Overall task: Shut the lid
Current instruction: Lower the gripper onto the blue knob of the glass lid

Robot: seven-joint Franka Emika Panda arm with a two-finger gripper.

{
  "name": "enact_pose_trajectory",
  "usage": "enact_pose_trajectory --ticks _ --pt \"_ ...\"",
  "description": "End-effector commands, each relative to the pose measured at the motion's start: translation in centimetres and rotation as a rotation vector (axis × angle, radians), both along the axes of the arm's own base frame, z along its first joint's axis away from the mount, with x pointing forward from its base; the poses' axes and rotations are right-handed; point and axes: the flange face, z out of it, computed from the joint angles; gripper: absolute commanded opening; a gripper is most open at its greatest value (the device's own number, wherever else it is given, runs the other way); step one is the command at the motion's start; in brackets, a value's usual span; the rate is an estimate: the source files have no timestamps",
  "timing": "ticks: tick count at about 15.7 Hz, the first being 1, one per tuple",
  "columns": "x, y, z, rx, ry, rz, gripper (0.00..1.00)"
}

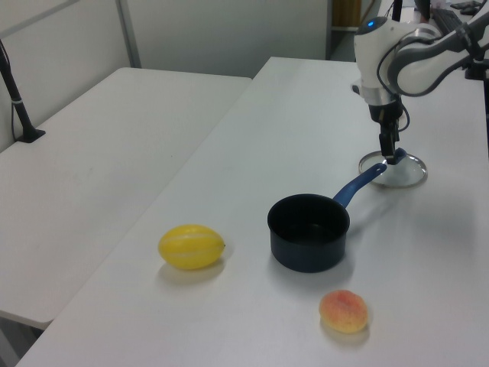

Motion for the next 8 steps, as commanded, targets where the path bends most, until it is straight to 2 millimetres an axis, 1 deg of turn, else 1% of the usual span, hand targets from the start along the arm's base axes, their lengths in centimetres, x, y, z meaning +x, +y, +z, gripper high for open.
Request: enact_pose_trajectory --ticks 1,3,4,6,8 --pt "-0.73 0.49 -0.99 -0.027 -0.018 0.025 0.97" --pt "-0.77 0.63 -1.20 -0.041 -0.013 0.044 0.91" --pt "-0.76 0.68 -1.19 -0.045 -0.014 0.049 0.84" --pt "-0.82 0.91 -1.42 -0.046 -0.009 0.055 0.73" --pt "-0.77 0.91 -1.52 -0.046 -0.008 0.055 0.54"
